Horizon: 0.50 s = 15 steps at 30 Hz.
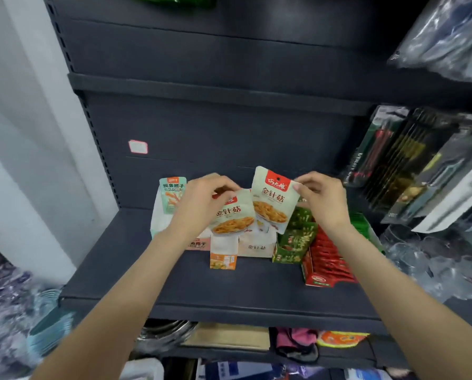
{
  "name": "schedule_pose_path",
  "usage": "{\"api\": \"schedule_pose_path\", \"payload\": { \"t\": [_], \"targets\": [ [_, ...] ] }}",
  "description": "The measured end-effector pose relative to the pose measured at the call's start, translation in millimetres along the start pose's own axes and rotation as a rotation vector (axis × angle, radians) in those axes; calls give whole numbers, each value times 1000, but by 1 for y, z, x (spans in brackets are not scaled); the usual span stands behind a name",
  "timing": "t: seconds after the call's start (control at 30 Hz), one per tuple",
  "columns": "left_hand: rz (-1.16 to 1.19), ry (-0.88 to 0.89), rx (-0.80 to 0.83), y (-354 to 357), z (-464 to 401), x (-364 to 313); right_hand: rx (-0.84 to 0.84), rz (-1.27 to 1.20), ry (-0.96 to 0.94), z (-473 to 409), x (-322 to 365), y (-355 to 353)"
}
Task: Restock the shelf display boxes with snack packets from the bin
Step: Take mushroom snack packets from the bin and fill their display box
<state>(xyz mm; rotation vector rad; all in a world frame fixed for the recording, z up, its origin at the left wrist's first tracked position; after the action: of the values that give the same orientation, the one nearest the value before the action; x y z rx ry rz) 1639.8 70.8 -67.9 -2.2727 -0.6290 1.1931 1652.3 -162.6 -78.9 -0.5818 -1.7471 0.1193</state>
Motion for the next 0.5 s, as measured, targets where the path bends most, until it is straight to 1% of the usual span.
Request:
{"api": "schedule_pose_path", "payload": {
  "t": [0.23,0.5],
  "targets": [
    [-40,-31,-3,31,-51,34,92,-4,32,-62,-36,32],
    [35,-122,6,42,-64,54,160,60,47,-101,-70,51]
  ]
}}
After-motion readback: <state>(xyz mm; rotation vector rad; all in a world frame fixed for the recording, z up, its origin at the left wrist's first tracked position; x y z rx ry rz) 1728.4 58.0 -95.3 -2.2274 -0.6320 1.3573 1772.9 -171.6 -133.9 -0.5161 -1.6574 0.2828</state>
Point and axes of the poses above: each hand's wrist, its own z-axis away from the middle knuckle, its own y-axis out of the palm, x = y × z, the point moved 7 cm from there along -z, towards the middle knuckle, and after that the axes turned 3 degrees about y, right-handed, at the moved point
